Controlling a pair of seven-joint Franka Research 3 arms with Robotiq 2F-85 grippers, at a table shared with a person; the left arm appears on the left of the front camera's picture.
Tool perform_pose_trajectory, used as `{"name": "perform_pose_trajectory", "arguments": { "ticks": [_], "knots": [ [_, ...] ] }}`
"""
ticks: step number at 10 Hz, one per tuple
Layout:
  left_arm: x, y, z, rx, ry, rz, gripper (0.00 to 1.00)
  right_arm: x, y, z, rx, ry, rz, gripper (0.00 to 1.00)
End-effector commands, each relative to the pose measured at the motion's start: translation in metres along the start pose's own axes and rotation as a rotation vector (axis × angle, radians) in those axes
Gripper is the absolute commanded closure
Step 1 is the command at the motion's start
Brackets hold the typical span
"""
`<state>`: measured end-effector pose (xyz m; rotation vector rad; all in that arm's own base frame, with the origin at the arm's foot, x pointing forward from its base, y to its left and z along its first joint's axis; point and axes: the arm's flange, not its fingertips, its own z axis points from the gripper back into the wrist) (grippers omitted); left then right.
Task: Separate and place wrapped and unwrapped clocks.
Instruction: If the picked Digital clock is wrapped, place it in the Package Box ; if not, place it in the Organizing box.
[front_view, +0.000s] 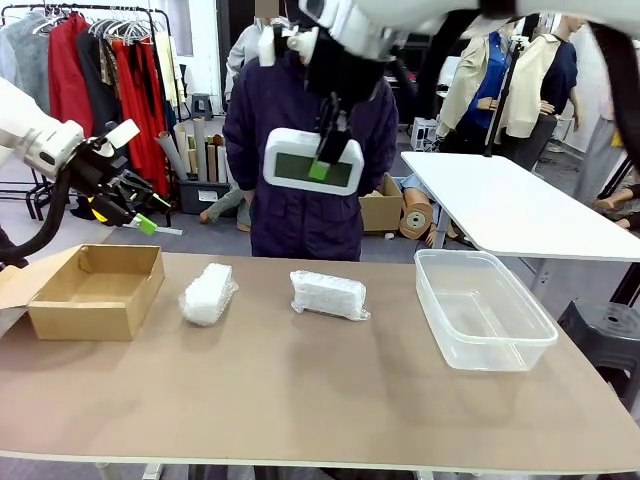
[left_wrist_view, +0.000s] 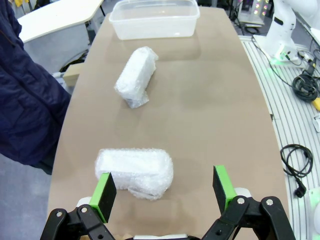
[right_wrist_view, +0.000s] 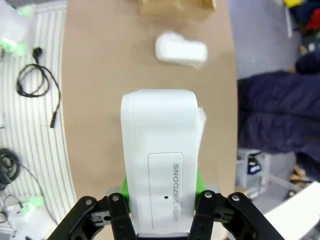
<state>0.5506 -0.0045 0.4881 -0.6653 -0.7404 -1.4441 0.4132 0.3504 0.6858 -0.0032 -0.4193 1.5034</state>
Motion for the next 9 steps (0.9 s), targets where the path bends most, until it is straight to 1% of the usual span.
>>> {"name": "perform_pose_trajectory", "arguments": {
  "ticks": [1,2,3,4,5,6,7,8,9],
  "knots": [
    [0.001,0.000,0.000,-0.001,-0.005,-0.003,0.00,-0.036,0.005,0.002,0.017,0.040,-0.074,1.00],
    [0.001,0.000,0.000,-0.001,-0.005,-0.003,0.00,-0.059,0.003,0.013,0.036,0.052,-0.122,1.00],
    [0.001,0.000,0.000,-0.001,-0.005,-0.003,0.00,-0.079,0.000,0.017,0.015,0.050,-0.186,1.00],
    [0.001,0.000,0.000,-0.001,-0.005,-0.003,0.00,-0.100,-0.008,0.024,-0.020,0.074,-0.244,1.00],
    [0.001,0.000,0.000,-0.001,-0.005,-0.003,0.00,-0.121,-0.019,0.030,-0.109,0.082,-0.297,1.00],
    [0.001,0.000,0.000,-0.001,-0.005,-0.003,0.00,-0.139,-0.026,0.033,-0.177,0.032,-0.391,1.00],
    [0.001,0.000,0.000,-0.001,-0.005,-0.003,0.00,-0.158,-0.034,0.045,-0.220,-0.005,-0.468,1.00],
    [0.001,0.000,0.000,-0.001,-0.005,-0.003,0.00,-0.173,-0.034,0.051,-0.260,-0.036,-0.518,1.00],
    [0.001,0.000,0.000,-0.001,-0.005,-0.003,0.00,-0.186,-0.033,0.058,-0.280,-0.060,-0.536,1.00]
  ]
}}
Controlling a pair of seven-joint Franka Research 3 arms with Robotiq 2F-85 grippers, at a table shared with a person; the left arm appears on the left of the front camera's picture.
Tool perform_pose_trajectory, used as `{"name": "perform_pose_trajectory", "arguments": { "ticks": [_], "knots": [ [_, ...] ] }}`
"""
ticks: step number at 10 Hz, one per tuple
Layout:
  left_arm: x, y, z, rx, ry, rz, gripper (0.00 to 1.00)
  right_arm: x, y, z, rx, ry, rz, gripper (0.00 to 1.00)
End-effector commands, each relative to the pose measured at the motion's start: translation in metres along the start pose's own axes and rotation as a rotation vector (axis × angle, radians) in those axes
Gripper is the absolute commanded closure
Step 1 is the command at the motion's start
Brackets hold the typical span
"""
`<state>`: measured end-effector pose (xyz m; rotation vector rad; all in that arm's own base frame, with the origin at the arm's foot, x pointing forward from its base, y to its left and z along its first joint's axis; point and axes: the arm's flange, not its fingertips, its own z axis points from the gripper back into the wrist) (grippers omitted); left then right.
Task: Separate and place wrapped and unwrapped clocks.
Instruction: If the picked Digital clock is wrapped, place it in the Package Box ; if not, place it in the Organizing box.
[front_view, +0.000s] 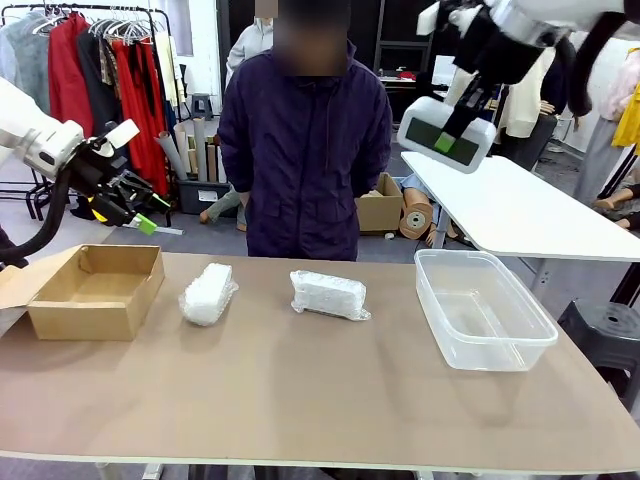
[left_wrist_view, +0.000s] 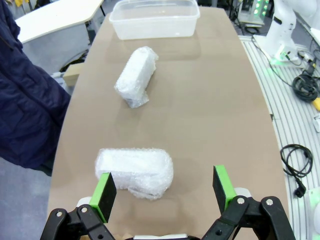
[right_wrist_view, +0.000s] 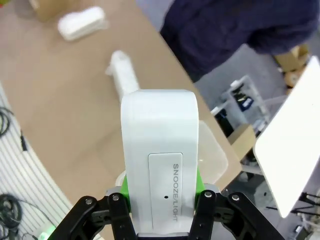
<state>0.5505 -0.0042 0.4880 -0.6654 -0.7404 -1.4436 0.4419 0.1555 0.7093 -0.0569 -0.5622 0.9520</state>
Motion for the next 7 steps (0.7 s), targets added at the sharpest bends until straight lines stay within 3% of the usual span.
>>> {"name": "perform_pose_trajectory", "arguments": {
  "ticks": [1,7],
  "knots": [
    [0.002,0.000,0.000,-0.001,-0.005,-0.004,0.00,-0.020,0.006,0.006,-0.045,-0.062,-0.033,1.00],
    [0.002,0.000,0.000,-0.001,-0.005,-0.004,0.00,-0.010,-0.005,0.006,-0.025,-0.023,-0.022,1.00]
  ]
}}
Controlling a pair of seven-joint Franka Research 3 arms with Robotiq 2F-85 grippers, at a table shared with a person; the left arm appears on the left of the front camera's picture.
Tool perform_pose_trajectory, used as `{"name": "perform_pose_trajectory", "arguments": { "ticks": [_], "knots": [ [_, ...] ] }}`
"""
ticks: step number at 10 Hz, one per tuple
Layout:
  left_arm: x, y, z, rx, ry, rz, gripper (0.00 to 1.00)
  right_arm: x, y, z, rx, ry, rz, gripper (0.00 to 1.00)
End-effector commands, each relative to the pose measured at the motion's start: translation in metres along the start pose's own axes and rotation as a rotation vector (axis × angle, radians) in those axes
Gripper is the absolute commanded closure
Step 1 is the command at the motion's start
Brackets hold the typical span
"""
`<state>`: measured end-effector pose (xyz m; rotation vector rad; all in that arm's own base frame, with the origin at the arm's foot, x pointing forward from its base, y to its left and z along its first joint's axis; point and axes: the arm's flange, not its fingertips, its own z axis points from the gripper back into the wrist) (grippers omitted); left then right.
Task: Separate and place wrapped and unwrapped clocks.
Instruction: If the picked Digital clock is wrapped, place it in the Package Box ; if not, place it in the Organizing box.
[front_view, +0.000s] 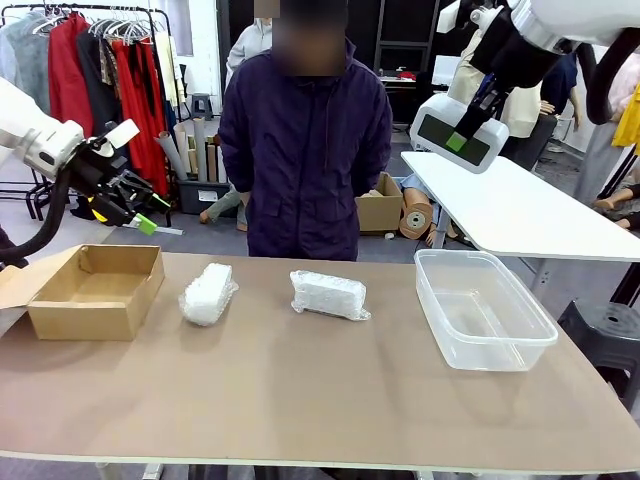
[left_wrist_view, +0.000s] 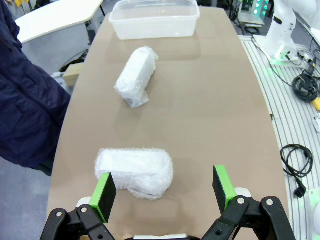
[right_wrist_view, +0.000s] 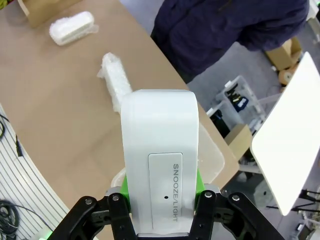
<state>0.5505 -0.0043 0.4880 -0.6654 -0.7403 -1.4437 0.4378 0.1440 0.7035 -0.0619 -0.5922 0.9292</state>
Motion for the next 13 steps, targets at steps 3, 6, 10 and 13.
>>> {"name": "perform_pose_trajectory", "arguments": {
  "ticks": [3,6,10,13],
  "knots": [
    [0.001,0.000,0.000,-0.001,-0.005,-0.004,0.00,0.004,-0.003,0.007,-0.003,-0.002,-0.003,1.00],
    [0.001,0.000,0.000,-0.001,-0.005,-0.004,0.00,-0.007,-0.037,-0.030,0.024,0.094,-0.111,1.00],
    [0.001,0.000,0.000,-0.001,-0.005,-0.004,0.00,-0.046,-0.084,-0.061,-0.036,0.145,-0.343,1.00],
    [0.001,0.000,0.000,-0.001,-0.005,-0.004,0.00,-0.080,-0.111,-0.096,-0.064,0.164,-0.517,1.00]
  ]
}}
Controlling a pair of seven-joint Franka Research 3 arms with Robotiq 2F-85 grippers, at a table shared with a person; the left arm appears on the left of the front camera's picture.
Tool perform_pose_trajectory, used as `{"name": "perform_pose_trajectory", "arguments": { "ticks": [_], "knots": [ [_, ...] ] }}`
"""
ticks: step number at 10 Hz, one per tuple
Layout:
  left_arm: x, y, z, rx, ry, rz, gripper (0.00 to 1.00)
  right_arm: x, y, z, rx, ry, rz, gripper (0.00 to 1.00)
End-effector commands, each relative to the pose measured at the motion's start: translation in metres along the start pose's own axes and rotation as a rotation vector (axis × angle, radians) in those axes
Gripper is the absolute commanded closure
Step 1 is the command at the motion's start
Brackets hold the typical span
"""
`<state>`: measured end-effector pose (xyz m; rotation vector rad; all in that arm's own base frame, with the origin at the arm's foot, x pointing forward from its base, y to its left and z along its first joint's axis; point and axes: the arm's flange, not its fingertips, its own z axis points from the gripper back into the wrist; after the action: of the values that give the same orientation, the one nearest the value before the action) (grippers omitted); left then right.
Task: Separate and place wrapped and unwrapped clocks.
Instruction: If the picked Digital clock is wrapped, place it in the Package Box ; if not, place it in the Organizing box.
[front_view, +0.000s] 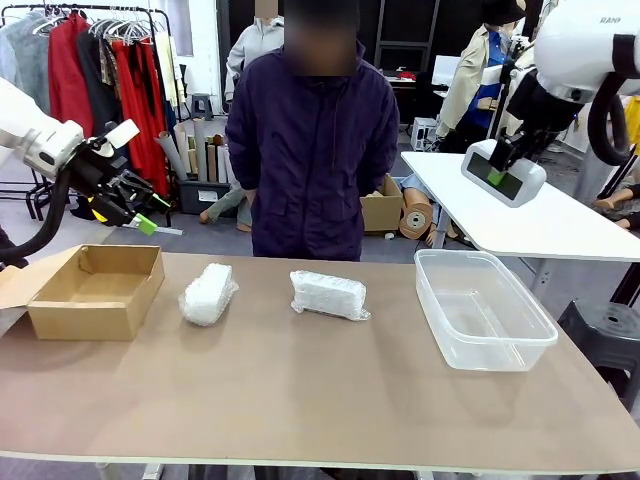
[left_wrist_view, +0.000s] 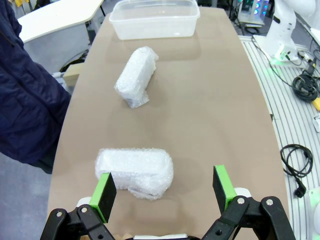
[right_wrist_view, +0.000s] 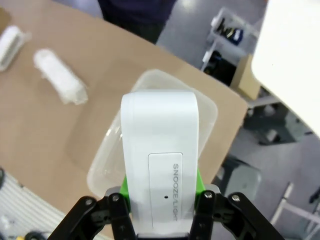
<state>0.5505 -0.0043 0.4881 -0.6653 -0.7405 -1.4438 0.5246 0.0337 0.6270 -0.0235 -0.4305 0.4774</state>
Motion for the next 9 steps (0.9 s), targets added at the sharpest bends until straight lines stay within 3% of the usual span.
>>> {"name": "perform_pose_trajectory", "arguments": {
  "ticks": [1,5,9],
  "knots": [
    [0.001,0.000,0.000,-0.001,-0.005,-0.003,0.00,-0.003,-0.013,-0.024,-0.046,0.009,-0.112,1.00],
    [0.001,0.000,0.000,-0.001,-0.005,-0.003,0.00,-0.027,-0.008,-0.078,-0.077,0.101,-0.271,1.00],
    [0.001,0.000,0.000,-0.001,-0.005,-0.003,0.00,-0.040,-0.003,-0.100,-0.158,0.133,-0.425,1.00]
  ]
}}
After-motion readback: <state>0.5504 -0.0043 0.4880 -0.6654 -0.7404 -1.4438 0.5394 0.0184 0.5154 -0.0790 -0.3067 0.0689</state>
